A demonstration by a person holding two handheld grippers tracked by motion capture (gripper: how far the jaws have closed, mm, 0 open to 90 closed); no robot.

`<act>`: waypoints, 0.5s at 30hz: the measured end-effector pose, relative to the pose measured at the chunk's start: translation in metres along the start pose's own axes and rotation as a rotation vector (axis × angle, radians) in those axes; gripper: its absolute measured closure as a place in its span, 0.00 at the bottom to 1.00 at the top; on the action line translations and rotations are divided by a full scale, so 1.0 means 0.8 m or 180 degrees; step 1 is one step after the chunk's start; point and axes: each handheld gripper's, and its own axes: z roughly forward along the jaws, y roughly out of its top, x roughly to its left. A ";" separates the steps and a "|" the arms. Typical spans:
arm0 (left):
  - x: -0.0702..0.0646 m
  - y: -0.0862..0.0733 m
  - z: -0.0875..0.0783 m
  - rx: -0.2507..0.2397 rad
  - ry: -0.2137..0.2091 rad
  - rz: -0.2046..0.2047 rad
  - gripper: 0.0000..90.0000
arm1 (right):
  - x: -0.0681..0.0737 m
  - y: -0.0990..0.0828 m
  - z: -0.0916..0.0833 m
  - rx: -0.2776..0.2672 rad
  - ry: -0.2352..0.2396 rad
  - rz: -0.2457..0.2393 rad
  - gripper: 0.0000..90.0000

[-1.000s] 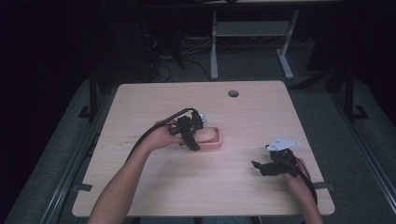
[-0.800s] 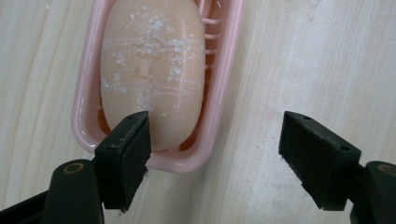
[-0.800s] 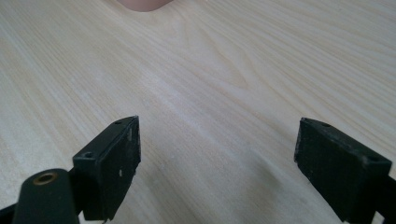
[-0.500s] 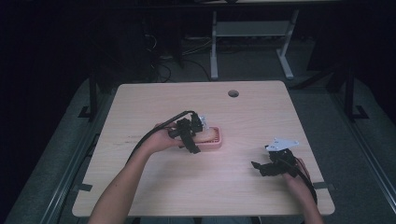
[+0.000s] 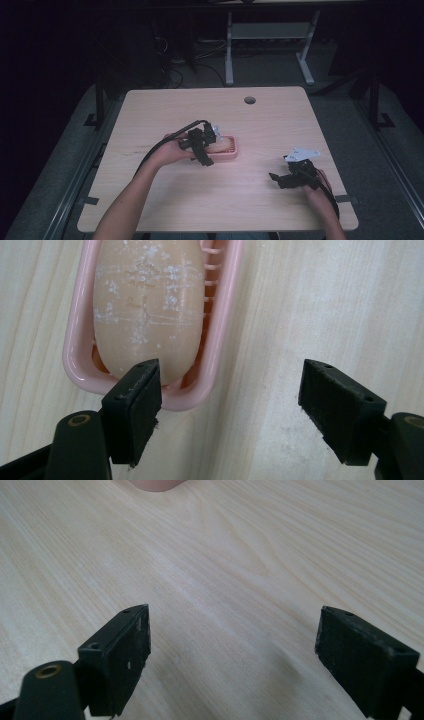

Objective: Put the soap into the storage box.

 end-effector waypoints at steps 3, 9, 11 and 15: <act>-0.002 -0.001 -0.001 -0.0006 0.0012 0.0017 0.28 | 0.000 0.000 0.000 -0.0001 0.0000 0.0008 0.15; -0.006 -0.012 -0.005 -0.0030 0.0024 -0.0024 0.28 | 0.000 0.000 -0.001 -0.0012 -0.0011 0.0014 0.15; -0.008 -0.016 -0.006 -0.0036 0.0024 -0.0037 0.28 | 0.000 0.000 -0.001 -0.0008 -0.0009 0.0018 0.15; -0.011 -0.025 -0.011 -0.0062 0.0043 -0.0055 0.28 | 0.000 0.000 -0.001 -0.0009 -0.0021 0.0015 0.15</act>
